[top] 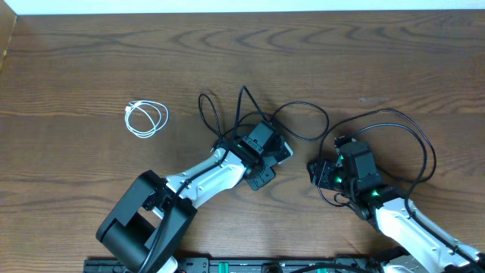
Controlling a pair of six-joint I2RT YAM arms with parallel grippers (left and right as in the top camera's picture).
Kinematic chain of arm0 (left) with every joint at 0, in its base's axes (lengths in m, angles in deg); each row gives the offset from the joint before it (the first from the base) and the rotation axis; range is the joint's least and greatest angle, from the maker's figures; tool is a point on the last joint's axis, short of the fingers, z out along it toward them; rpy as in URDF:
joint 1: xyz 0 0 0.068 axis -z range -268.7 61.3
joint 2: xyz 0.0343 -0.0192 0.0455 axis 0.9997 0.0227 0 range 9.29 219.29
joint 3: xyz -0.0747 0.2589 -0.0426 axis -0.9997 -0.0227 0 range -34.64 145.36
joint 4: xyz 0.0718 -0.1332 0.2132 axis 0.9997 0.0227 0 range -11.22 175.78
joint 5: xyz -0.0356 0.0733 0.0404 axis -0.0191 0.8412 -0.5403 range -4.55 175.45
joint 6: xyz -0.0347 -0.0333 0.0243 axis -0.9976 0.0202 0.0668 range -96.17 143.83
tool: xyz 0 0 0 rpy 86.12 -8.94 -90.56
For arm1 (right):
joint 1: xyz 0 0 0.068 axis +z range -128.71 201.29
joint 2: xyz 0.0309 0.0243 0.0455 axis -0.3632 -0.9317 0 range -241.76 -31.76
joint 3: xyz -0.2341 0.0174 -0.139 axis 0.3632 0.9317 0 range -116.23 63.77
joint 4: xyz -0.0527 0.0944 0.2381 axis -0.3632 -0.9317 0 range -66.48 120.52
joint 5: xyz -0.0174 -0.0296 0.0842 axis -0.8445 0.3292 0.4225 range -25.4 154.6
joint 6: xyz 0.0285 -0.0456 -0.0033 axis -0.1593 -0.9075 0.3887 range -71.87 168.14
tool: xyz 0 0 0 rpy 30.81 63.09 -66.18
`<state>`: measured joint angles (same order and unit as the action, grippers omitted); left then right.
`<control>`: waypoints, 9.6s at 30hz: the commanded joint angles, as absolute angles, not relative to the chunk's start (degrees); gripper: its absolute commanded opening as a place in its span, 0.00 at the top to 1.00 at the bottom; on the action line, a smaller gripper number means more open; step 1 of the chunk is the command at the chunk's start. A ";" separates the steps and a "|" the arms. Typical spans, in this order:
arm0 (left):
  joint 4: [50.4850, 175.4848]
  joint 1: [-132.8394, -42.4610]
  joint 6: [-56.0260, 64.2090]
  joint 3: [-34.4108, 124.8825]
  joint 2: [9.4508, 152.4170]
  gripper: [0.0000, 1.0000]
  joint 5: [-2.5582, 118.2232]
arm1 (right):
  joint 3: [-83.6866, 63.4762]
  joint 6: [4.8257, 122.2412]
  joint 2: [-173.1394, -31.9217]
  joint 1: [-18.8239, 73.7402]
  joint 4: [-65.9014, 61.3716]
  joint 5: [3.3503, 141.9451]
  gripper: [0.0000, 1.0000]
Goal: Untangle cables
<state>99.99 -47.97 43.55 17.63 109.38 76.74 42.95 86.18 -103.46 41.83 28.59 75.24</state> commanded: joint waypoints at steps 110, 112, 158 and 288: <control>106.37 -67.99 7.67 20.06 104.24 0.38 80.13 | 43.43 85.81 -103.00 41.96 27.97 72.13 0.01; 106.37 -67.99 7.67 20.06 102.85 0.25 80.17 | 43.43 85.81 -103.02 41.98 27.97 72.00 0.01; 97.08 -65.08 9.17 10.99 108.53 0.76 85.09 | 43.43 85.81 -103.02 41.98 27.95 71.61 0.01; 91.88 -74.77 12.32 12.47 77.49 0.04 57.37 | 43.41 90.72 -103.00 37.09 49.96 95.76 0.99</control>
